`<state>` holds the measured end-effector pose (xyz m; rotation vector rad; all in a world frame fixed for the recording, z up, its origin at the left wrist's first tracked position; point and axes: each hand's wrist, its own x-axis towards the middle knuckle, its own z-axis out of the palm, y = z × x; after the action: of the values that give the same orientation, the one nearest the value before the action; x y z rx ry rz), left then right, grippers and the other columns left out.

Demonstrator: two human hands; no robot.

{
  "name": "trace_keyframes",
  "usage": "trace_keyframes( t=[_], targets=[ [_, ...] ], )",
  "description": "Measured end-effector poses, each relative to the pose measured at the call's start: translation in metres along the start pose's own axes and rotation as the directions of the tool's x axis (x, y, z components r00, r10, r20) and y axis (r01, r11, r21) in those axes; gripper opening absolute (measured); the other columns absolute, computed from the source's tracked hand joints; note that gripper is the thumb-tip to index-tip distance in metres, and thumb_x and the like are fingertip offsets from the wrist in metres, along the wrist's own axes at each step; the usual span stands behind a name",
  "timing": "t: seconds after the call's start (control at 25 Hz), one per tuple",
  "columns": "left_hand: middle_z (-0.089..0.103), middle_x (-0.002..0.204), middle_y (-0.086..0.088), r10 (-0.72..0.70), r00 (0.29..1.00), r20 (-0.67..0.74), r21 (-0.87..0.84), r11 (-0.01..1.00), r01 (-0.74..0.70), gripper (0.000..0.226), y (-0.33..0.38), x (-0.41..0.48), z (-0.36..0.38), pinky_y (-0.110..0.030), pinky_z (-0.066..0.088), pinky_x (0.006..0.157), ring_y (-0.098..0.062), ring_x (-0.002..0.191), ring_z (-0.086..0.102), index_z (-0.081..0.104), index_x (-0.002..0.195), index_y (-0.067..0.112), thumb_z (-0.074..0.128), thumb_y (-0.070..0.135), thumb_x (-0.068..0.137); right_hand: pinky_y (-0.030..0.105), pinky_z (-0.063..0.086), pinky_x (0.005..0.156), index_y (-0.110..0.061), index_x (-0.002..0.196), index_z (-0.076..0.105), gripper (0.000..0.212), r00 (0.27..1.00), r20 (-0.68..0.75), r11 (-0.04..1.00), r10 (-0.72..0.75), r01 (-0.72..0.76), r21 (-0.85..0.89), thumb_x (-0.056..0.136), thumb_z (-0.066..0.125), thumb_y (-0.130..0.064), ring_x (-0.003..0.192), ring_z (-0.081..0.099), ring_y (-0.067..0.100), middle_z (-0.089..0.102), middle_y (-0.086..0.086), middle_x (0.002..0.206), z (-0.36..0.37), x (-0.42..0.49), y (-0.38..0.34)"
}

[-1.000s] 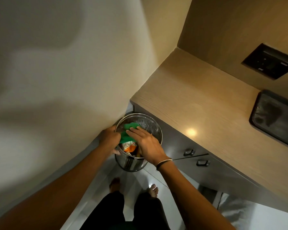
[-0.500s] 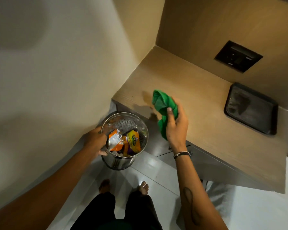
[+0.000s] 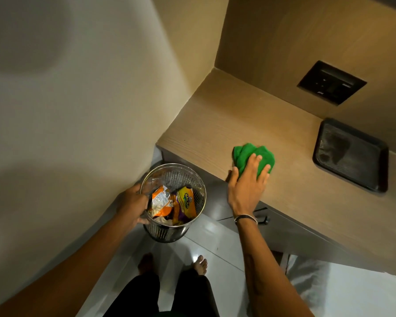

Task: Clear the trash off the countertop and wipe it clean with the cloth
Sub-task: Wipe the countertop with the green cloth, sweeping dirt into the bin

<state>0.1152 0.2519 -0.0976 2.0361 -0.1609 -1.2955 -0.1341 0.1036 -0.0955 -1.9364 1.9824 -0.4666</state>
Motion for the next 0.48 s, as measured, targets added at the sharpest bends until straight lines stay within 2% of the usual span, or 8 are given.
trace_keyframes(
  t=[0.08, 0.2, 0.28, 0.32, 0.4, 0.48],
  targets=[
    [0.07, 0.11, -0.012, -0.019, 0.999, -0.037, 0.005, 1.0, 0.019, 0.041, 0.002, 0.002, -0.004, -0.072, 0.062, 0.082, -0.039, 0.09, 0.07, 0.07, 0.129, 0.03, 0.055, 0.003, 0.101, 0.063, 0.015, 0.133, -0.012, 0.168, 0.015, 0.073, 0.993, 0.08, 0.996, -0.087, 0.089, -0.027, 0.11, 0.04, -0.048, 0.163, 0.005, 0.045, 0.013, 0.014, 0.177, 0.025, 0.0, -0.05],
    [0.072, 0.12, -0.016, -0.031, 0.998, -0.06, 0.013, 0.999, 0.032, 0.037, 0.004, 0.003, -0.006, -0.073, 0.063, 0.078, -0.047, 0.104, 0.071, 0.069, 0.133, 0.028, 0.059, 0.01, 0.103, 0.065, 0.011, 0.133, -0.01, 0.168, 0.014, 0.085, 0.961, 0.192, 0.973, -0.2, 0.217, -0.076, 0.106, 0.033, -0.065, 0.163, 0.004, 0.049, 0.01, 0.017, 0.177, 0.049, 0.005, -0.111],
    [0.073, 0.121, -0.016, -0.026, 0.997, -0.069, 0.013, 1.0, 0.027, 0.037, 0.004, 0.003, -0.006, -0.072, 0.064, 0.074, -0.049, 0.107, 0.071, 0.07, 0.13, 0.03, 0.058, 0.009, 0.102, 0.061, 0.002, 0.134, -0.011, 0.168, 0.01, 0.098, 0.909, 0.264, 0.922, -0.323, 0.365, -0.131, 0.099, 0.032, -0.077, 0.163, 0.001, 0.049, 0.005, 0.016, 0.178, 0.059, 0.011, -0.131],
    [0.074, 0.12, -0.016, -0.022, 0.998, -0.067, 0.015, 1.0, 0.023, 0.036, 0.003, 0.002, -0.006, -0.071, 0.064, 0.072, -0.048, 0.104, 0.072, 0.071, 0.125, 0.031, 0.057, 0.008, 0.101, 0.058, 0.002, 0.133, -0.012, 0.169, 0.008, 0.098, 0.871, 0.292, 0.88, -0.396, 0.451, -0.152, 0.099, 0.035, -0.076, 0.163, 0.0, 0.048, 0.005, 0.015, 0.178, 0.062, 0.01, -0.135],
    [0.076, 0.115, -0.017, -0.014, 0.997, -0.071, 0.027, 1.0, 0.016, 0.025, 0.001, 0.0, -0.007, -0.068, 0.065, 0.066, -0.049, 0.099, 0.074, 0.073, 0.117, 0.029, 0.06, 0.014, 0.102, 0.054, 0.005, 0.135, -0.017, 0.169, 0.009, 0.086, 0.777, 0.334, 0.784, -0.534, 0.603, -0.149, 0.105, 0.046, -0.061, 0.164, 0.001, 0.044, 0.005, 0.009, 0.179, 0.066, 0.008, -0.132],
    [0.077, 0.107, -0.019, -0.007, 0.996, -0.086, 0.021, 1.0, 0.009, 0.023, -0.001, -0.001, -0.008, -0.065, 0.064, 0.059, -0.053, 0.101, 0.075, 0.075, 0.114, 0.027, 0.059, 0.016, 0.102, 0.048, 0.002, 0.134, -0.022, 0.17, 0.01, 0.079, 0.659, 0.365, 0.66, -0.657, 0.738, -0.144, 0.107, 0.058, -0.033, 0.165, 0.003, 0.039, 0.006, 0.004, 0.179, 0.065, 0.007, -0.125]
  ],
)
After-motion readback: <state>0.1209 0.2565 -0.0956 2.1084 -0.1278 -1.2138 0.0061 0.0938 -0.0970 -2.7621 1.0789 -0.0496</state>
